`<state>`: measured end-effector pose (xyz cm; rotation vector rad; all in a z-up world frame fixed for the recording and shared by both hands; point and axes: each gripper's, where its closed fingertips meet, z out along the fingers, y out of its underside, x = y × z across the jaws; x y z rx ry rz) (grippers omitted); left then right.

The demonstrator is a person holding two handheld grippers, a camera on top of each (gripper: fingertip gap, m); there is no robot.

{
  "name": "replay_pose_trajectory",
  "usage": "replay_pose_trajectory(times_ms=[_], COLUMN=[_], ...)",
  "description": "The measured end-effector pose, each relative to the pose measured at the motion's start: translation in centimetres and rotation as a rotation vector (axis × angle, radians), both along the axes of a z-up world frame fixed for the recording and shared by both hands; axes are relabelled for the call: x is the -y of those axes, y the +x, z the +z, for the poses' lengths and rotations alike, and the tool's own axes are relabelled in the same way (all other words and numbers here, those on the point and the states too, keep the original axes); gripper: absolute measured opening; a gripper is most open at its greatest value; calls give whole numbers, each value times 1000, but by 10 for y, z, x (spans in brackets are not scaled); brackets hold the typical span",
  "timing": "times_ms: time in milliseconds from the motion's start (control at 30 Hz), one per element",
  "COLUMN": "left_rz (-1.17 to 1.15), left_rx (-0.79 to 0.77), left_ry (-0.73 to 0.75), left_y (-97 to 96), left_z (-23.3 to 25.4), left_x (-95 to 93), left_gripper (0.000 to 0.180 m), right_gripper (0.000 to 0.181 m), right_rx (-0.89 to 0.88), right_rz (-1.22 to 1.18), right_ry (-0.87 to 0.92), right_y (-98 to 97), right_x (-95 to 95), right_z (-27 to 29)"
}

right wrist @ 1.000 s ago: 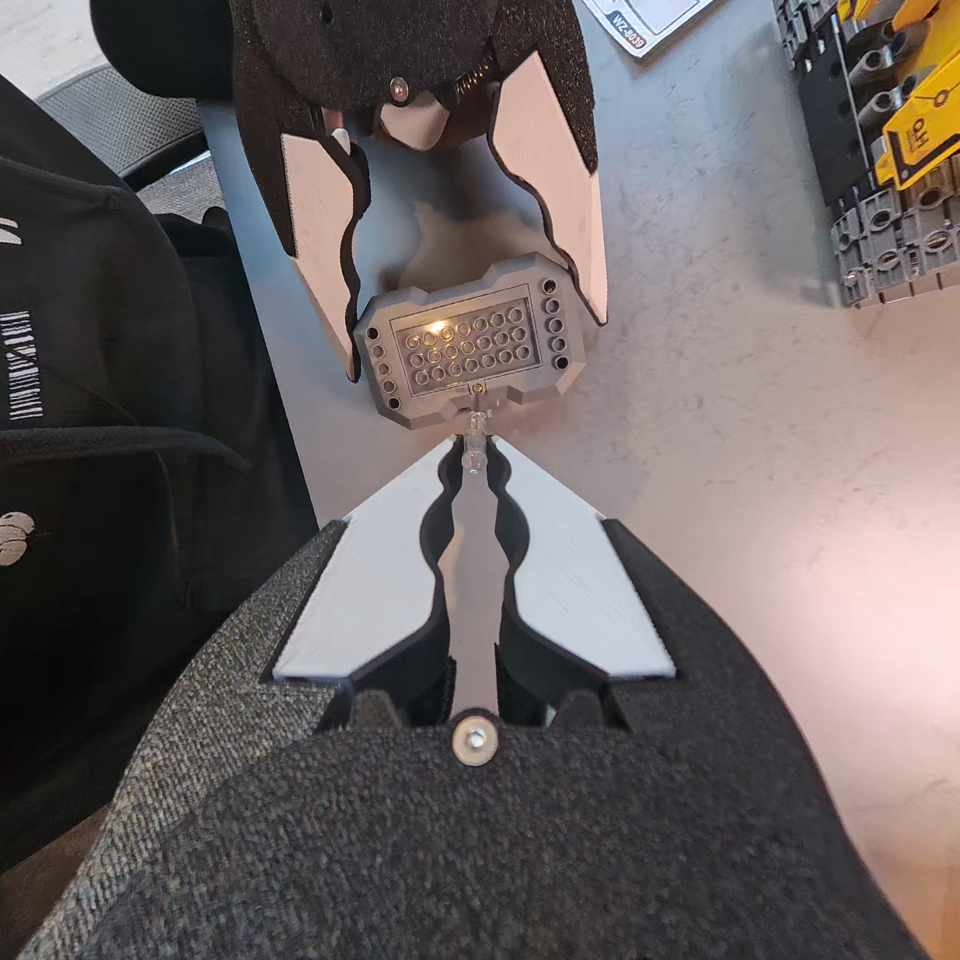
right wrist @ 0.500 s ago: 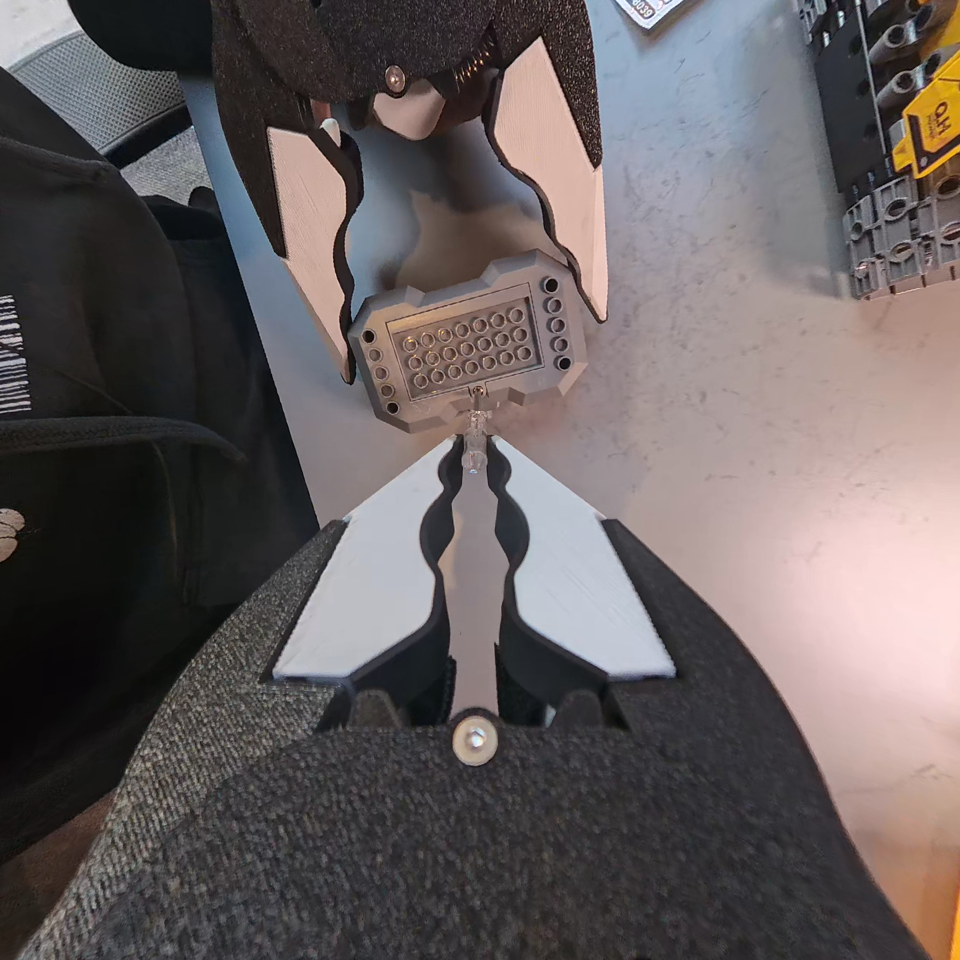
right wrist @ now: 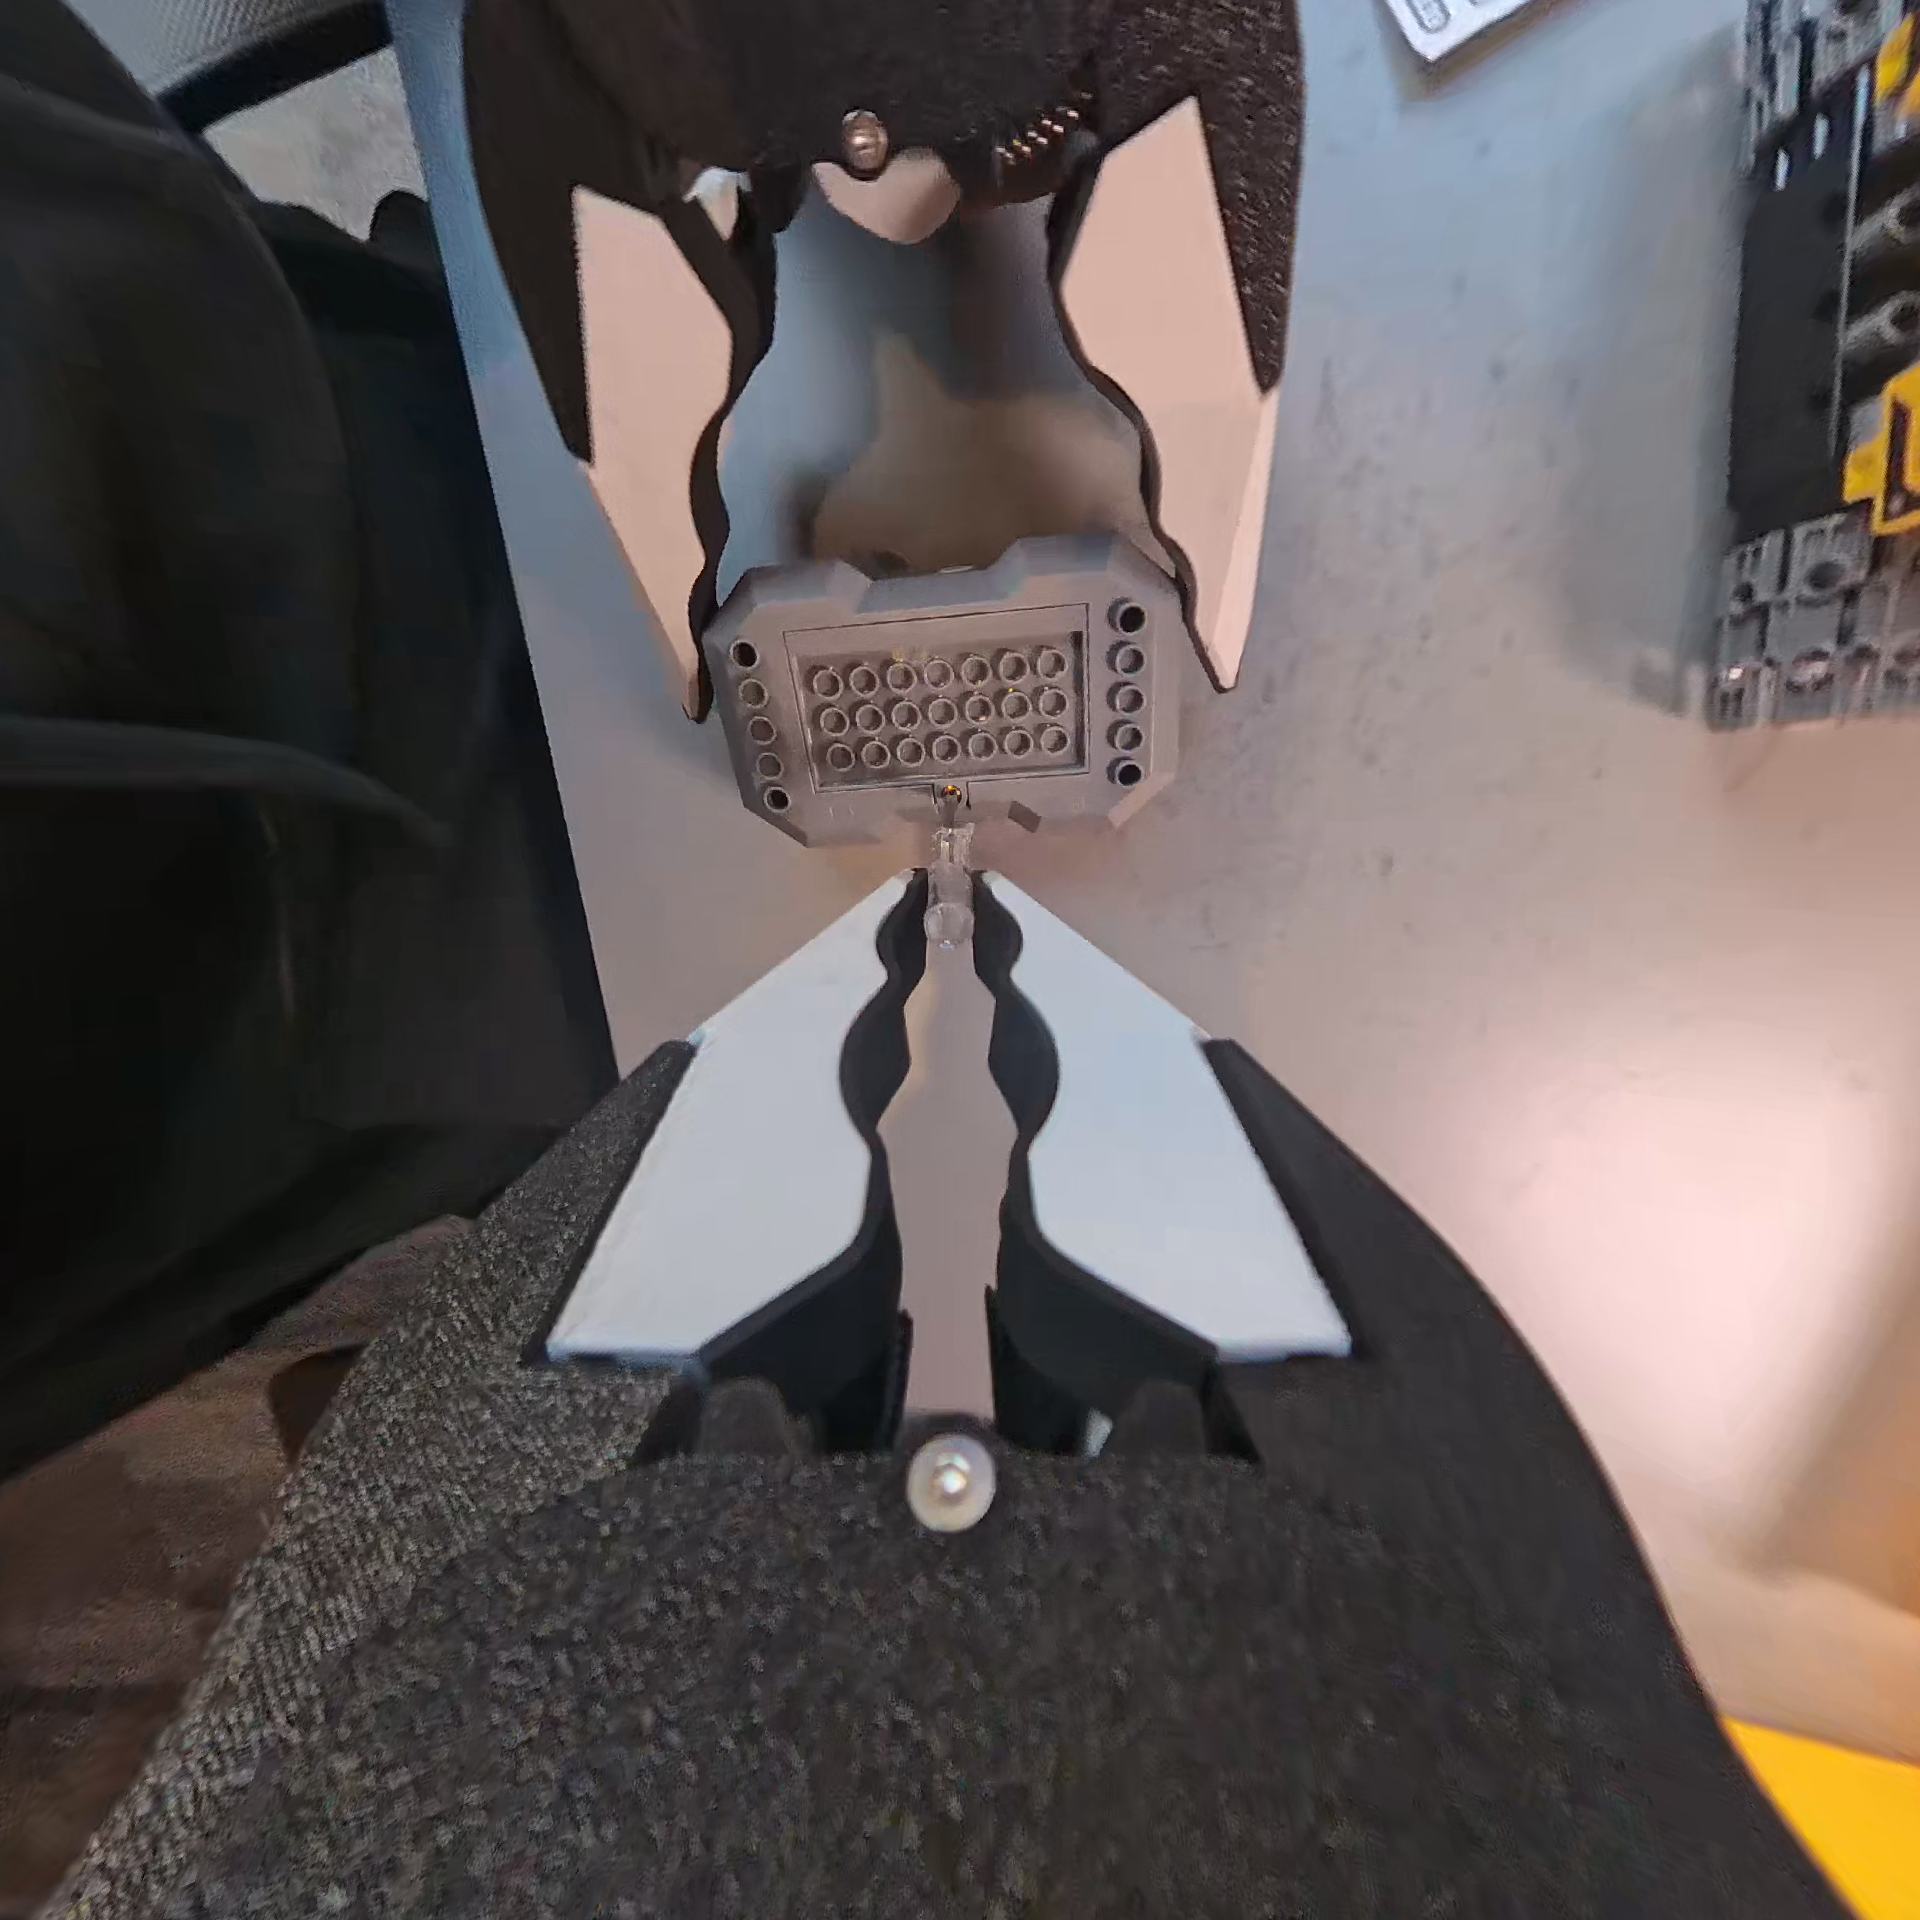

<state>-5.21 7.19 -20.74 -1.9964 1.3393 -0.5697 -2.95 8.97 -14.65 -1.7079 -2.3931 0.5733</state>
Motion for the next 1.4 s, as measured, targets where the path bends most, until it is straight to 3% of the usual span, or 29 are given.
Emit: replay_pose_trajectory(times_ms=[300,433,600,733,900,1033,1400], left_rz=[-46,-53,-46,-38,-10,17,39], left_rx=[3,6,18,15,11,10,-7], left_ry=[-1,0,-12,-7,-4,-4,9], left_y=[-2,-3,-2,-2,-3,-4,-6], left_z=[0,-1,-1,-1,-1,0,-1], left_x=[2,3,4,3,-1,-4,-6], left_gripper=[126,126,127,127,127,127,127], right_gripper=[8,8,7,8,8,8,8], right_rx=[-130,-149,-180,-159,1,78,163], right_rz=[753,1094,1267,971,270,-128,-356], right_ry=[324,600,767,572,125,-113,-291], right_y=[-4,-4,-5,-3,2,3,4], right_x=[0,-6,-2,-1,-6,-6,-2], right_z=[-3,-5,-2,12,13,7,-2])
